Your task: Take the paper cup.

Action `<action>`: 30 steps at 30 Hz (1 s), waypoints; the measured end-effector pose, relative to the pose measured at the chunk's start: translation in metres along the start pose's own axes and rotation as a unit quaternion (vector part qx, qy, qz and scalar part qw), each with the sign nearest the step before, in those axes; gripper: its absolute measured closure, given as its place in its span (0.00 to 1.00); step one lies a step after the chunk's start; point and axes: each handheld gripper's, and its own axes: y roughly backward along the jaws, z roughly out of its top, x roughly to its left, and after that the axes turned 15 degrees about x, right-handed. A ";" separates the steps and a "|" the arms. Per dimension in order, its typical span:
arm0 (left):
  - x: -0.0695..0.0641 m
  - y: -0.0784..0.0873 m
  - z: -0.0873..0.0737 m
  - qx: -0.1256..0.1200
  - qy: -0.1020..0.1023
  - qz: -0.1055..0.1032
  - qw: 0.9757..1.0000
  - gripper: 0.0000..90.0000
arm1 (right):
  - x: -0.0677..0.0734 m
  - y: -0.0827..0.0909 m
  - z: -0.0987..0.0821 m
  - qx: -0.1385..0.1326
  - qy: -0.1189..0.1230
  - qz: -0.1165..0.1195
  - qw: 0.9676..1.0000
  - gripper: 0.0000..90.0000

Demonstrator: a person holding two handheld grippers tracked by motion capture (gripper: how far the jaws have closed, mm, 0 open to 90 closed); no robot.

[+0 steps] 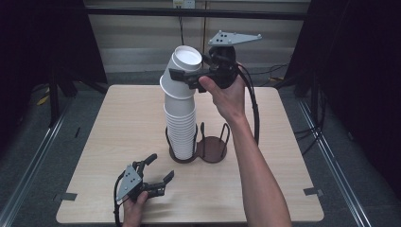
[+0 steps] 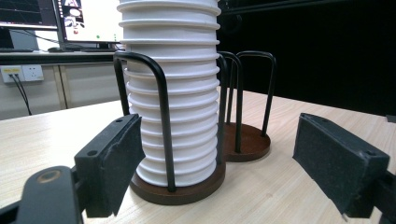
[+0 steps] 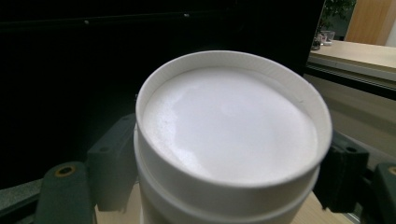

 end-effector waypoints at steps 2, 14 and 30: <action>0.000 0.000 0.000 0.000 0.000 0.000 1.000 0.17 | 0.000 0.002 0.000 -0.008 -0.001 0.004 1.000 0.24; -0.002 0.000 0.000 -0.002 0.011 -0.001 1.000 0.17 | 0.003 0.012 0.002 -0.033 0.000 0.009 0.999 0.23; 0.000 0.000 0.000 0.002 -0.004 0.001 1.000 0.17 | 0.003 0.026 0.002 -0.054 -0.006 0.017 0.998 0.23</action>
